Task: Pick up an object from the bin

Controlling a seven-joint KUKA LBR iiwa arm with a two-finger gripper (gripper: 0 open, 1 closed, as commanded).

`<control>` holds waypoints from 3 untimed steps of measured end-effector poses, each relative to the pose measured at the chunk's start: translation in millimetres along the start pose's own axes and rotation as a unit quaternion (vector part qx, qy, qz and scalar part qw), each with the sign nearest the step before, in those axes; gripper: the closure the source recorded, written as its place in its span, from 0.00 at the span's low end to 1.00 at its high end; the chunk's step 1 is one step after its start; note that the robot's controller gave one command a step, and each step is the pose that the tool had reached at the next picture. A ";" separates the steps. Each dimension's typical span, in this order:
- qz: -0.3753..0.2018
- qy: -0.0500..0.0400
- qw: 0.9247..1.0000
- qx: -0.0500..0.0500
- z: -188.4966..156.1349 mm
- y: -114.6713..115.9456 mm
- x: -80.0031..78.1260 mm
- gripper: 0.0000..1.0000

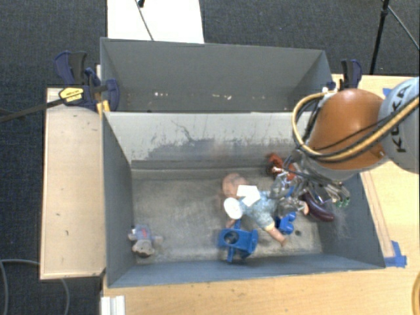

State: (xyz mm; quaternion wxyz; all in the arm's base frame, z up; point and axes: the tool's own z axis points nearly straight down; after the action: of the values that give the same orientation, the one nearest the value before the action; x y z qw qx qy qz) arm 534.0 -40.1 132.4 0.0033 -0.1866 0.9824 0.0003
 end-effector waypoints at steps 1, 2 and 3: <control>0.001 0.001 1.000 0.001 -7.9 -1.8 1.0 1.00; -0.001 0.001 1.000 0.000 -24.0 -1.2 -2.0 1.00; -0.003 0.002 1.000 0.000 -49.6 -2.7 3.1 1.00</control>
Offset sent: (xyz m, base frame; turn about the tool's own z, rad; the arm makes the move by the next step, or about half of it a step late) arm 0.0021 -0.0010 0.0276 -0.0070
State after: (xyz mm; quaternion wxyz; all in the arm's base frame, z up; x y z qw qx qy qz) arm 531.8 -43.8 181.9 0.0015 -0.1891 0.9820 0.0001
